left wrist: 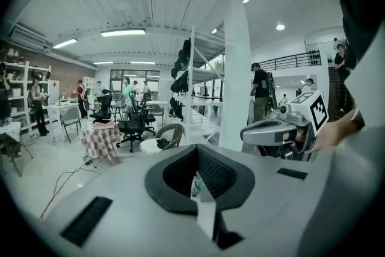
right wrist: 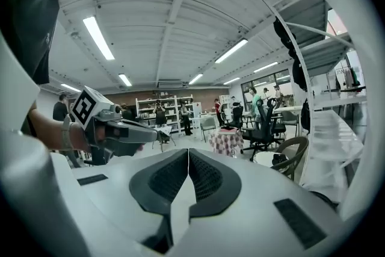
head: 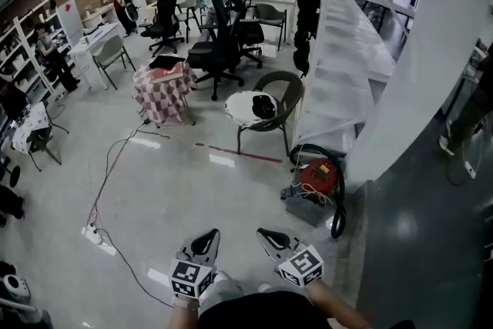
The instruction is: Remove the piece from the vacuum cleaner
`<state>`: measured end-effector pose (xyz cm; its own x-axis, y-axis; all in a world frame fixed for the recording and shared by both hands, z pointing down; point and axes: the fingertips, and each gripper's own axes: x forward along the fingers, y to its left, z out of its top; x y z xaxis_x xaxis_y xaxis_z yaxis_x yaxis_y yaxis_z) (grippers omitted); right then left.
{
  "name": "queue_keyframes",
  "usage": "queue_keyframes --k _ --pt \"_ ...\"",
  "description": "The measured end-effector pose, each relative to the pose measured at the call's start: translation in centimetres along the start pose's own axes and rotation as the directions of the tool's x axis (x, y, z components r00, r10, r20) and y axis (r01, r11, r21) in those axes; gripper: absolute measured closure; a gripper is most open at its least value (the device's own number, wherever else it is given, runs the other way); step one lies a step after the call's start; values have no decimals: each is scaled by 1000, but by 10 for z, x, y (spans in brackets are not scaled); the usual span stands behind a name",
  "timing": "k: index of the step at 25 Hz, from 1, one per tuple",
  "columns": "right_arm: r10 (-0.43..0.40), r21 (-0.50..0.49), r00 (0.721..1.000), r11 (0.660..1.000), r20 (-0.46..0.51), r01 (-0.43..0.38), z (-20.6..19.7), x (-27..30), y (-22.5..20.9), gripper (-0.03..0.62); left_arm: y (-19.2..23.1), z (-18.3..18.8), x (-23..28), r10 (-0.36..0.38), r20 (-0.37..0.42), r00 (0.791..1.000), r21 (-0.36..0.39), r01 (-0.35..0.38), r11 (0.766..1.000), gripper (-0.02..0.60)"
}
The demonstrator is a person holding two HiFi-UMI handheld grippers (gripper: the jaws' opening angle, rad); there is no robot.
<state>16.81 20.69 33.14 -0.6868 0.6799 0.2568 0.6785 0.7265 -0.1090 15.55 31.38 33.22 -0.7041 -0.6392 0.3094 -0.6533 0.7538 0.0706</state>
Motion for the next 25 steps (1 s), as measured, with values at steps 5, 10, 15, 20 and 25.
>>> queue_keyframes --k 5,10,15,20,25 --pt "-16 8 1000 1000 -14 17 5 37 -26 563 37 3 30 -12 -6 1000 -17 12 1000 565" --pt "-44 -1 999 999 -32 44 19 104 -52 563 101 7 64 -44 0 999 -38 44 998 565" --pt "-99 -3 994 995 -35 99 46 184 -80 563 184 21 93 -97 12 995 -44 97 994 565" --pt "-169 6 985 985 -21 170 64 252 -97 563 265 25 113 -145 17 989 -40 145 989 565" --pt "-235 14 971 972 -35 235 70 286 -119 563 309 35 136 -187 40 982 -24 188 982 565"
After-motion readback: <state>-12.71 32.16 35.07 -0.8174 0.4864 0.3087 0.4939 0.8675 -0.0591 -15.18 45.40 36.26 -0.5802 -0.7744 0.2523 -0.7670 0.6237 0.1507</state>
